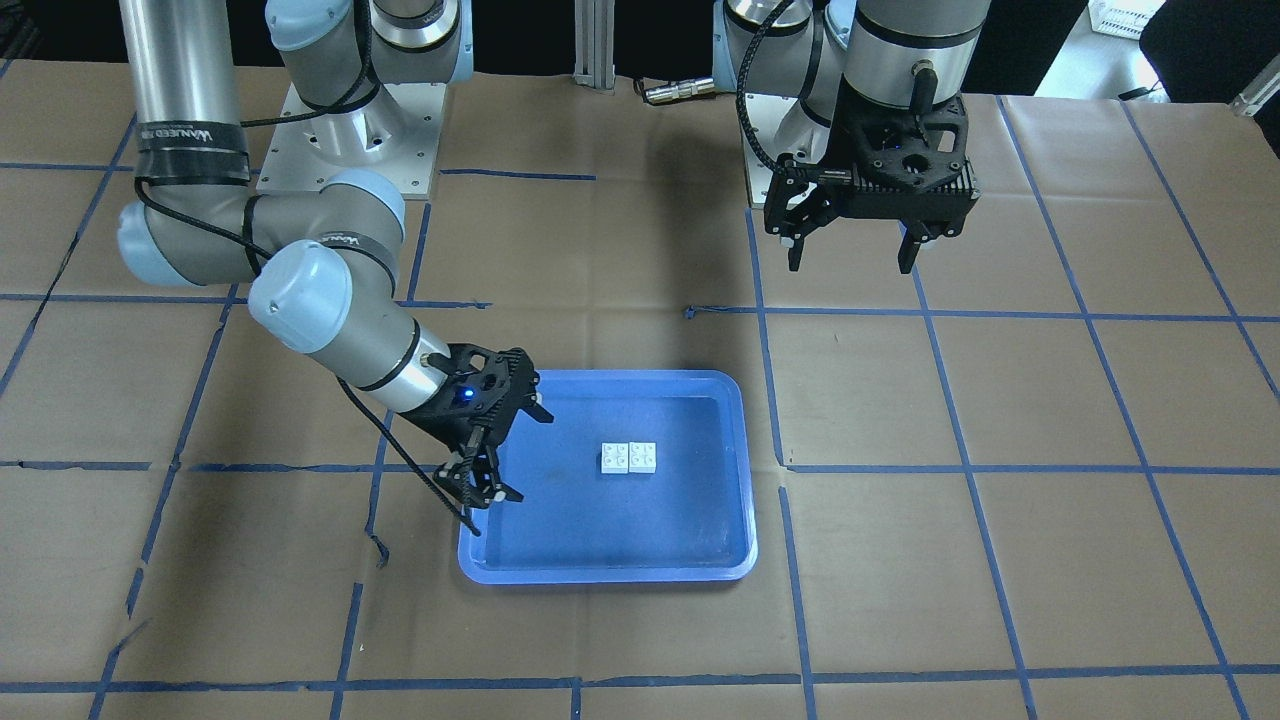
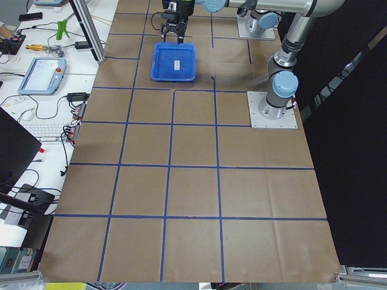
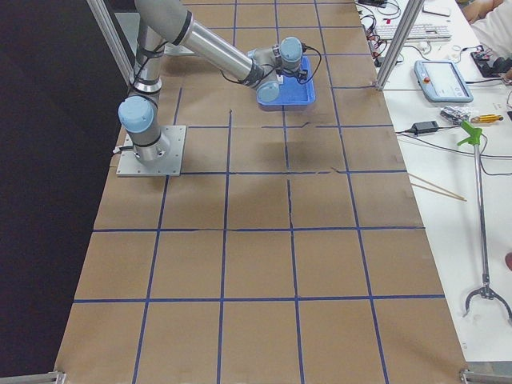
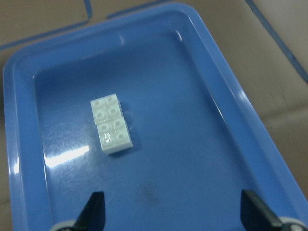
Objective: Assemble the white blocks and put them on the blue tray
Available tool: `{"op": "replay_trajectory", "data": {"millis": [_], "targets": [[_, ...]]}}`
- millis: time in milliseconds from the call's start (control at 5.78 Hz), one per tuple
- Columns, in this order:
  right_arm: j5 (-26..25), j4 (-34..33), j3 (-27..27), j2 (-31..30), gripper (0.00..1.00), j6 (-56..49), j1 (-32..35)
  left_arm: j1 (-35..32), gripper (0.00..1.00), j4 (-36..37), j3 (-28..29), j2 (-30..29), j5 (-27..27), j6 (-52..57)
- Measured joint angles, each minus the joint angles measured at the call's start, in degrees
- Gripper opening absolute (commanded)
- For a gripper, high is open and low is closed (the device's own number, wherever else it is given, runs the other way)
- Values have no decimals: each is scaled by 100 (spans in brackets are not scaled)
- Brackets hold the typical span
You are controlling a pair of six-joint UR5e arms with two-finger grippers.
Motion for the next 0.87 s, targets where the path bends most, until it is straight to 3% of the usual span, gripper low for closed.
{"op": "replay_trajectory", "data": {"millis": [346, 692, 865], "targets": [[-1198, 1110, -150, -739, 100, 1298, -332, 3, 100, 3, 0, -3, -4, 0], [-2081, 1969, -344, -1125, 100, 3356, -384, -1, 100, 8, 0, -5, 2, -2], [-2346, 2926, -712, -1302, 100, 4284, -386, -3, 100, 9, 2, -4, 7, -7]]}}
